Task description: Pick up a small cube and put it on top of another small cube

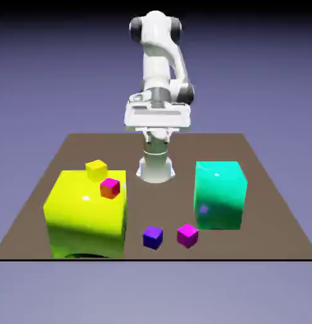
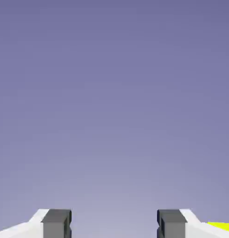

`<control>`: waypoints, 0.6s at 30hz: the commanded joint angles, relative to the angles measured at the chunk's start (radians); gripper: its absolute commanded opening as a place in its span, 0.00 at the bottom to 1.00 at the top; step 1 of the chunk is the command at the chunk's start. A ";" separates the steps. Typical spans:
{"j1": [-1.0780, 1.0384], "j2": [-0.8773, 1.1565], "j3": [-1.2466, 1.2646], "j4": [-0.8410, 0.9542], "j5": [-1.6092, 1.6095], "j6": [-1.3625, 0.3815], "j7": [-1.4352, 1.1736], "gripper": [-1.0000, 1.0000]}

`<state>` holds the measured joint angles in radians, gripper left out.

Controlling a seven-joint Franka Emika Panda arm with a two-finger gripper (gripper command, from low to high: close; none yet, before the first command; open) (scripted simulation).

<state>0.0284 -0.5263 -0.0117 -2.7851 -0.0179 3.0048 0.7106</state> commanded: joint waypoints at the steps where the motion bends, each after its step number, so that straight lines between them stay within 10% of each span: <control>1: 0.014 0.036 -0.010 0.021 -0.015 -0.027 -0.025 0.50; 18: 0.245 0.652 -0.174 0.372 -0.267 -0.481 -0.455 0.50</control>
<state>0.2741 0.1261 -0.1860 -2.4131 -0.2847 2.5238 0.2559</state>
